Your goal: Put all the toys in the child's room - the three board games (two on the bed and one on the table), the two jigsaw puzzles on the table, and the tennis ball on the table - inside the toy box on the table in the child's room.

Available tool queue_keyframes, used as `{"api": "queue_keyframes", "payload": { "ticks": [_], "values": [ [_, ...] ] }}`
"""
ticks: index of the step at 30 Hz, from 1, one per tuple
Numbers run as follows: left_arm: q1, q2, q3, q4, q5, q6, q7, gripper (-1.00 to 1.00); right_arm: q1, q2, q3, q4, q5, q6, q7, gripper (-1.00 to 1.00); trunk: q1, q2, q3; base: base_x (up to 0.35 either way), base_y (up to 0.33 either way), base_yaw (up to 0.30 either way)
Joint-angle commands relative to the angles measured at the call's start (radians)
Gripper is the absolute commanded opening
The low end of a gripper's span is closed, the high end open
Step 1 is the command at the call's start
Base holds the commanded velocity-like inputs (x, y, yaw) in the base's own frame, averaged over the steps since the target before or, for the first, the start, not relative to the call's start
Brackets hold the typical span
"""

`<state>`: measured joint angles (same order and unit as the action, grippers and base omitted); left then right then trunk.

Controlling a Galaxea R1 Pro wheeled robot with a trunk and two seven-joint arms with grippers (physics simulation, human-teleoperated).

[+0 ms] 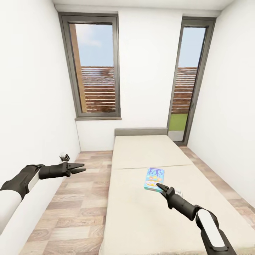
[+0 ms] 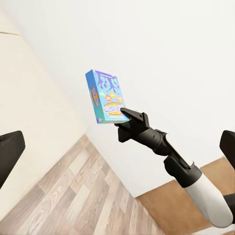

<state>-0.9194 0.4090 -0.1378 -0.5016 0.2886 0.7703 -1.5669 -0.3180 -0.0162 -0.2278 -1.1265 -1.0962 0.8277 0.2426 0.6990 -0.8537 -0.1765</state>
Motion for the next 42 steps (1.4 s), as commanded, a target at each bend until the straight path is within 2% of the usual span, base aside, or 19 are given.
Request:
{"api": "queue_keyframes", "payload": {
  "ticks": [1, 20, 35, 42],
  "values": [
    [-0.001, 0.002, -0.006, 0.0, 0.004, 0.011, -0.004, 1.0, -0.001, 0.0, -0.002, 0.0, 0.004, 0.005, 0.006, -1.0, 0.0, -0.001, -0.003, 0.0, 0.0, -0.149],
    [-0.001, 0.001, -0.007, 0.0, 0.004, 0.011, -0.004, 1.0, -0.001, -0.008, -0.004, 0.003, 0.002, 0.004, 0.009, -1.0, -0.073, 0.132, 0.032, 0.0, 0.0, -0.161],
    [-0.001, 0.001, -0.013, 0.0, 0.004, 0.009, -0.004, 1.0, -0.001, -0.006, -0.004, 0.029, 0.004, 0.003, 0.009, -1.0, -0.073, 0.132, 0.02, 0.0, 0.0, -0.215],
    [-0.001, 0.001, -0.013, 0.0, 0.004, 0.009, -0.004, 1.0, -0.001, -0.01, -0.002, 0.03, 0.003, -0.034, 0.013, -1.0, -0.073, 0.132, 0.019, 0.0, 0.0, -0.267]
  ]
}}
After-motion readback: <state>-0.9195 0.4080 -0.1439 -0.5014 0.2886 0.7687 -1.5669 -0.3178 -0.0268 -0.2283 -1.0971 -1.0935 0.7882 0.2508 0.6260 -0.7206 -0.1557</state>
